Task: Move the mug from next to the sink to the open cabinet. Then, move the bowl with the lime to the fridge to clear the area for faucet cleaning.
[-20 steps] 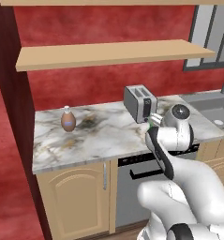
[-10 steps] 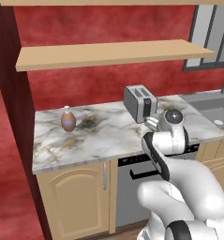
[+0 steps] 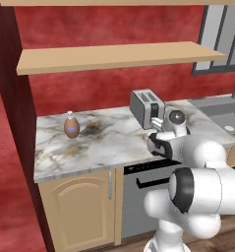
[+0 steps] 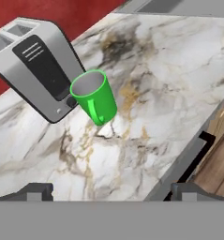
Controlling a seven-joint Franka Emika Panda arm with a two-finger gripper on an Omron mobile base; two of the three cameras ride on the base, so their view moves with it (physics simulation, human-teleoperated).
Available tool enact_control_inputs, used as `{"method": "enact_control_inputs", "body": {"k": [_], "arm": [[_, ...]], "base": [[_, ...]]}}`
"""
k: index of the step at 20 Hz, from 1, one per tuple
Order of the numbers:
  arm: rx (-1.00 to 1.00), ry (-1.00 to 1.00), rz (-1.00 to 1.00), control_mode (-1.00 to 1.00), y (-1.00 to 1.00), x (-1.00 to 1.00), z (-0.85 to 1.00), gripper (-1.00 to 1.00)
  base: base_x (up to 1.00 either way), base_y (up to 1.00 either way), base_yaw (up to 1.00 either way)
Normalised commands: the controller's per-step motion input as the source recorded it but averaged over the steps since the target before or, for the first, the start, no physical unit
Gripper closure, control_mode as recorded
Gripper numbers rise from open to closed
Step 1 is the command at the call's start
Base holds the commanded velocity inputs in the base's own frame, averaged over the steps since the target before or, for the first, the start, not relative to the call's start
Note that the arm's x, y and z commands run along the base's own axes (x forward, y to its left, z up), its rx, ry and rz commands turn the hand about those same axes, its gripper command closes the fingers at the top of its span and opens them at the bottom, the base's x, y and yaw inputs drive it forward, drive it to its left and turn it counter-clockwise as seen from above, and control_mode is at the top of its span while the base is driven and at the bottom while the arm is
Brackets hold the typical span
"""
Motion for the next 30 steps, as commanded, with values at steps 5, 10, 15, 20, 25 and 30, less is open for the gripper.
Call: {"method": "enact_control_inputs", "body": {"k": [5, 10, 15, 20, 25, 30], "arm": [[0.01, 0.05, 0.0, -1.0, -0.41, 0.47, -0.01, -1.0], [0.0, 0.0, 0.01, -1.0, -0.05, 0.0, -0.02, -1.0], [0.0, 0.05, 0.0, -1.0, 0.0, 0.25, -0.15, -1.0], [-0.06, 0.22, 0.07, -1.0, 0.02, 0.33, -0.11, -1.0], [-0.07, 0.11, 0.17, -1.0, 0.0, 0.03, -0.09, -1.0], [-0.01, -0.03, 0.16, -1.0, -0.02, 0.0, -0.17, -1.0]], "base": [[0.0, 0.0, 0.0], [0.0, 0.0, 0.0], [0.0, 0.0, 0.0], [0.0, 0.0, 0.0], [0.0, 0.0, 0.0], [0.0, 0.0, 0.0]]}}
